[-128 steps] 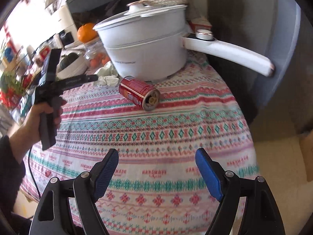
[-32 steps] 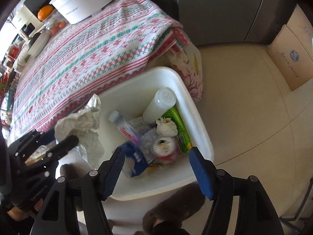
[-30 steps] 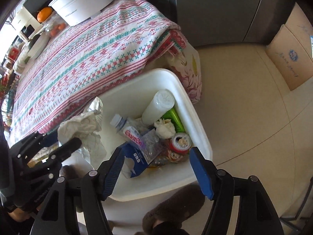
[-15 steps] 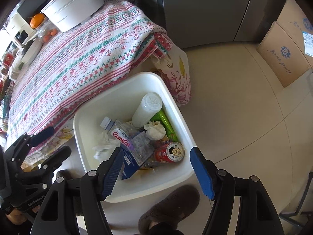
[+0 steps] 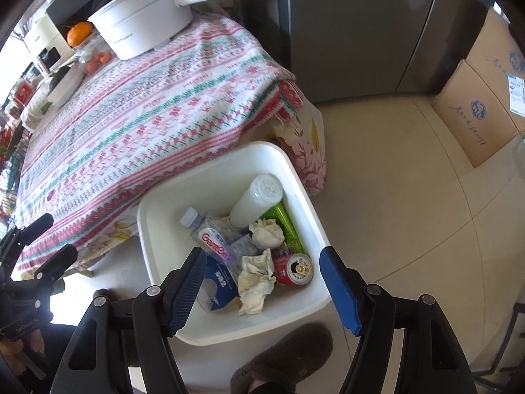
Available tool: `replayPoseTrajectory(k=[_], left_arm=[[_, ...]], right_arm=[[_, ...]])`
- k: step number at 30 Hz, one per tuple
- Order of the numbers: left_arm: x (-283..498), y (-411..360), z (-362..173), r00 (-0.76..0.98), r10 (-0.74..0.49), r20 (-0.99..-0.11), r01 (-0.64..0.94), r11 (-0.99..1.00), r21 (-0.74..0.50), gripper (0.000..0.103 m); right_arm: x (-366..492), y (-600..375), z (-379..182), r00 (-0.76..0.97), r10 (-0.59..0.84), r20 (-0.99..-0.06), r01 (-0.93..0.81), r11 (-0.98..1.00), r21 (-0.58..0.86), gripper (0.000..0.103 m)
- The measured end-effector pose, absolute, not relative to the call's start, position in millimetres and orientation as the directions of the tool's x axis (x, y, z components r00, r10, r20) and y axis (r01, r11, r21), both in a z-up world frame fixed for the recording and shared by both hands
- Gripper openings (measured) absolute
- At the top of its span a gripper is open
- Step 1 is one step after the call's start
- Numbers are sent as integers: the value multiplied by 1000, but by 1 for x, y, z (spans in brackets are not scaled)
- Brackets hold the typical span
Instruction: Collect trash
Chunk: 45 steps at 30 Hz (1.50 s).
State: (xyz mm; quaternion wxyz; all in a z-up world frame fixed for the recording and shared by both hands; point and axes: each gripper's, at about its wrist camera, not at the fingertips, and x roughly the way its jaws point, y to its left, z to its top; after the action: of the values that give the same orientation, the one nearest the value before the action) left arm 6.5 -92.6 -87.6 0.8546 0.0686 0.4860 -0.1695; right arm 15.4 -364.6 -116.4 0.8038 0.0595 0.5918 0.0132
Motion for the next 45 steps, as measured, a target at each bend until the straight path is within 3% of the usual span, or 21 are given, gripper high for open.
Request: replayPoseTrajectory(k=[9,14,18,30,45], left_arm=[[-12,-51,-40,607,-155,-780,250,968,2,99],[-30,-35,-16,680,-89,-728,177,983,45,102],[-44,-26,-8,724,-24,-690,114,990,84,102],[-50,1,0,774,11,-633,39,997,65,102],[-43,7,-1,769,5,-639,18,999,28,102]], right_arm=[[7,-334,-73,452,123,-884,7,990,141,76],[-10,-308,-36,587,121,-801,-26,991,130,86],[-26,-283,-12,679,49,-732,-17,999,50,103],[-38,-225,4,780,27,-625,-94,993,-75,103],[-27,-217,1,786,55,-616,-109,993,-51,103]])
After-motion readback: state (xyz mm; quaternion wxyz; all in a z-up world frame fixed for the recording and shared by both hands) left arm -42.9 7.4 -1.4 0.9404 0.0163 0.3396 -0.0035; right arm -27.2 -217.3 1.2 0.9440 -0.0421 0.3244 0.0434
